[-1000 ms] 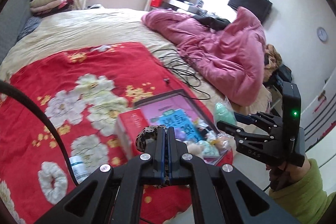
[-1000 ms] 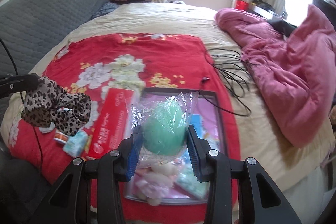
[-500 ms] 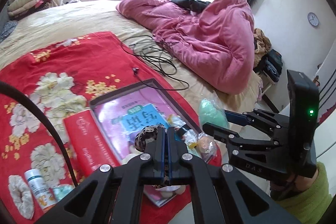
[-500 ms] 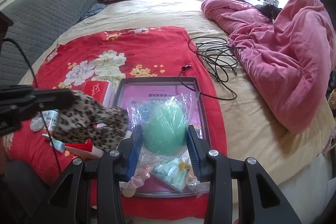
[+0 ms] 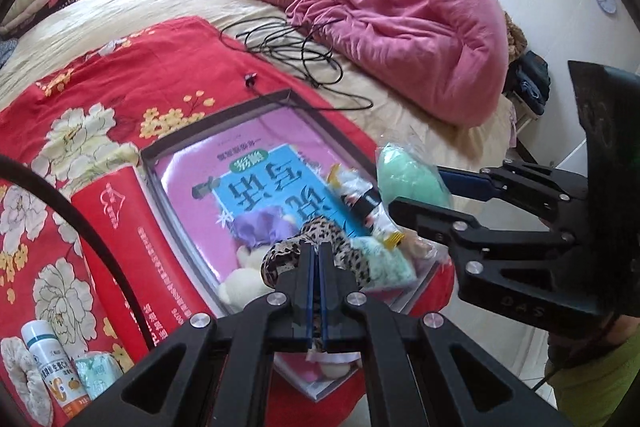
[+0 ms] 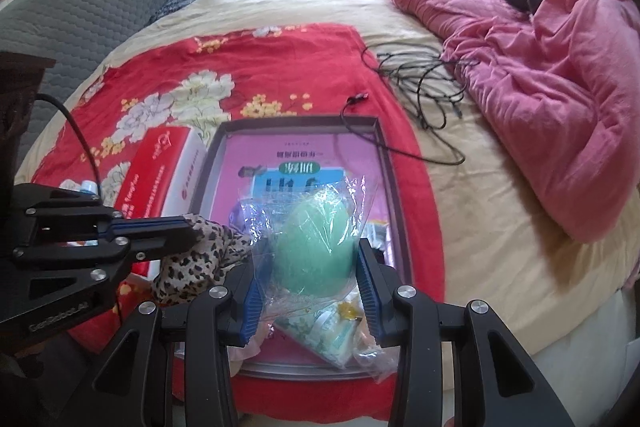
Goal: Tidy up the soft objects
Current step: 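Carry the scrunchie and green bagged egg over the pink framed book with both tools, then lower the scrunchie with the left tool while the right tool lowers the green bagged egg onto the book, then open the left tool on the scrunchie while the right tool releases the bagged egg, then withdraw both open tools from the book back toward the remaining items, then move the left tool to the white floral scrunchie while the right tool approaches the green tissue pack, then grasp the white floral scrunchie with the left tool while the right tool grasps the green tissue pack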
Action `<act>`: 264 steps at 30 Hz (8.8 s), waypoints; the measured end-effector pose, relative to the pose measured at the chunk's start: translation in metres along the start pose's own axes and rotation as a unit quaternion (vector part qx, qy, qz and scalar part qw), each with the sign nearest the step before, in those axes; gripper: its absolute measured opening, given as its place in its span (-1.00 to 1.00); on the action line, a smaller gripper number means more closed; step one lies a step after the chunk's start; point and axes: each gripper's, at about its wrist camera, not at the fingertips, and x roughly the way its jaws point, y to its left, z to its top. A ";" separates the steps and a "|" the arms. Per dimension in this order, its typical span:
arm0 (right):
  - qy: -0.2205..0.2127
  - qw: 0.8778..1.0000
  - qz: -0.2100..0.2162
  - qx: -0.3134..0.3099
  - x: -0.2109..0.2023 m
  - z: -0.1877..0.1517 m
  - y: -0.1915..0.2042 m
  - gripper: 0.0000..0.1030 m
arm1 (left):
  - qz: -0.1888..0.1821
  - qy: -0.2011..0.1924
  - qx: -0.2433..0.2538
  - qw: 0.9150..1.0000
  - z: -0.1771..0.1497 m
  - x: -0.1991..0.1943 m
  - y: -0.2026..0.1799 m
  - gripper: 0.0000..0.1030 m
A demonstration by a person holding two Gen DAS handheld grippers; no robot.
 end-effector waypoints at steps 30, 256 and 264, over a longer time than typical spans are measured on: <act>0.066 0.998 -0.002 0.014 0.081 -0.023 0.000 -0.13 | 0.016 0.019 -0.015 1.000 -0.004 0.012 0.018 -0.96; 0.093 0.993 -0.011 -0.069 0.138 -0.028 0.299 -0.05 | 0.177 0.053 -0.266 0.946 -0.179 -0.081 0.333 0.50; 0.083 0.995 0.000 -0.062 0.125 -0.022 0.295 -0.04 | 0.198 0.054 -0.270 0.941 -0.178 -0.086 0.333 -0.24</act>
